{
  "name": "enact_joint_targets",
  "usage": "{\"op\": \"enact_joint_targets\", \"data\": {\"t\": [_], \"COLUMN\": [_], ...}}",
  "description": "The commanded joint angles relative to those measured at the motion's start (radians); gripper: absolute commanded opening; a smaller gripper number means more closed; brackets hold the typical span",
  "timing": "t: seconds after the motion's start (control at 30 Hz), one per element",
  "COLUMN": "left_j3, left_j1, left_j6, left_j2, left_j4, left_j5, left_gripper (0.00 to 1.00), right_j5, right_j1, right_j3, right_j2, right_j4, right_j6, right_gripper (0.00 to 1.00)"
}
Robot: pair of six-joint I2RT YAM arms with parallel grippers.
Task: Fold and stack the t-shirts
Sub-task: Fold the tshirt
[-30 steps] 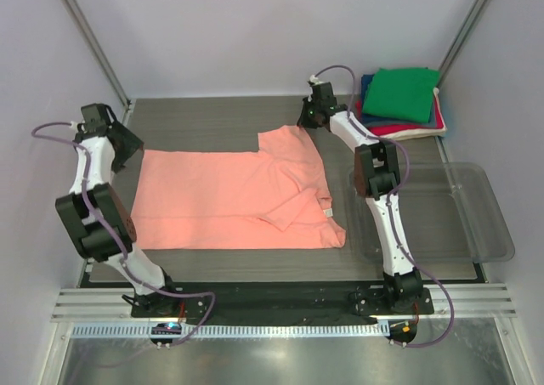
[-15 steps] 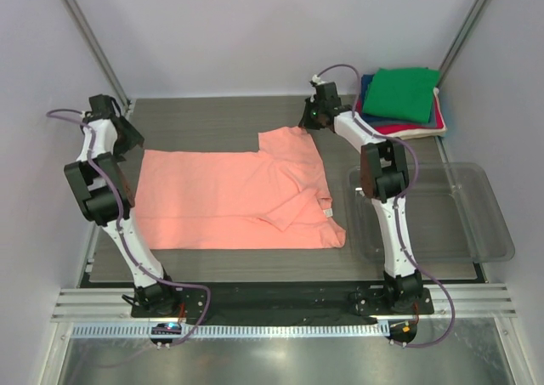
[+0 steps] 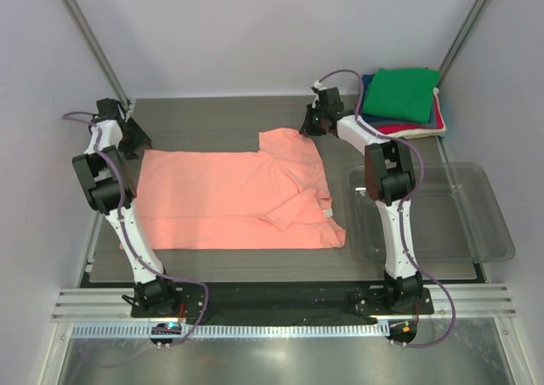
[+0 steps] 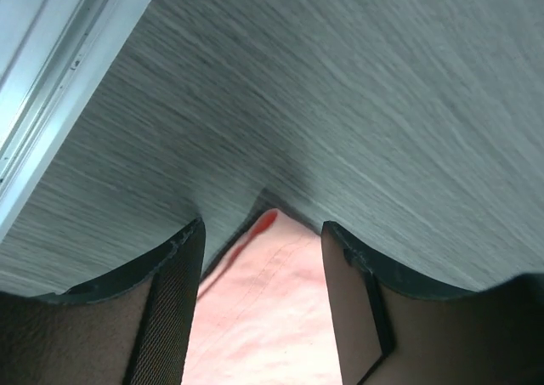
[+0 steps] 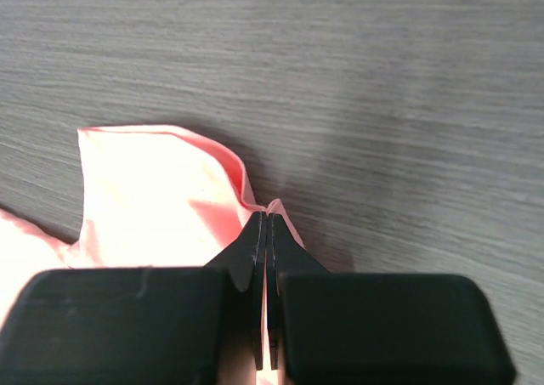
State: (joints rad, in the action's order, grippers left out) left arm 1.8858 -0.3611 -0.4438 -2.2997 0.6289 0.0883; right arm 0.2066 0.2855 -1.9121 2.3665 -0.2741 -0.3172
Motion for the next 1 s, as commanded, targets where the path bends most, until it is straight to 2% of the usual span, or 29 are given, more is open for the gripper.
{"op": "enact_joint_targets", "data": {"t": [0.0, 0.17, 0.3, 0.43, 0.53, 0.57, 0.77, 0.97], "left_j3": [0.042, 0.016, -0.011, -0.016, -0.019, -0.020, -0.036, -0.045], "left_j1": [0.002, 0.016, 0.034, 0.053, 0.060, 0.065, 0.067, 0.048], "left_j6": [0.030, 0.046, 0.057, 0.059, 0.051, 0.050, 0.048, 0.020], "left_j2": [-0.038, -0.034, -0.018, -0.023, -0.021, -0.020, 0.022, 0.080], "left_j4": [-0.003, -0.005, -0.012, -0.015, -0.018, -0.020, -0.024, -0.009], "left_j5": [0.044, 0.065, 0.065, 0.065, 0.059, 0.056, 0.031, -0.039], "left_gripper": [0.58, 0.48, 0.45, 0.38, 0.27, 0.21, 0.00, 0.00], "right_j5": [0.024, 0.027, 0.031, 0.037, 0.043, 0.047, 0.071, 0.074], "right_j1": [-0.008, -0.016, -0.020, -0.025, -0.029, -0.028, -0.029, -0.028], "right_j3": [0.025, 0.044, 0.059, 0.074, 0.082, 0.084, 0.088, 0.113], "right_j2": [-0.101, -0.112, -0.121, -0.125, -0.131, -0.131, -0.161, -0.216], "right_j4": [0.055, 0.069, 0.070, 0.073, 0.075, 0.078, 0.078, 0.075], "right_j6": [-0.008, -0.019, -0.020, -0.022, -0.020, -0.020, -0.023, -0.026], "right_gripper": [0.01, 0.01, 0.01, 0.01, 0.01, 0.01, 0.01, 0.01]}}
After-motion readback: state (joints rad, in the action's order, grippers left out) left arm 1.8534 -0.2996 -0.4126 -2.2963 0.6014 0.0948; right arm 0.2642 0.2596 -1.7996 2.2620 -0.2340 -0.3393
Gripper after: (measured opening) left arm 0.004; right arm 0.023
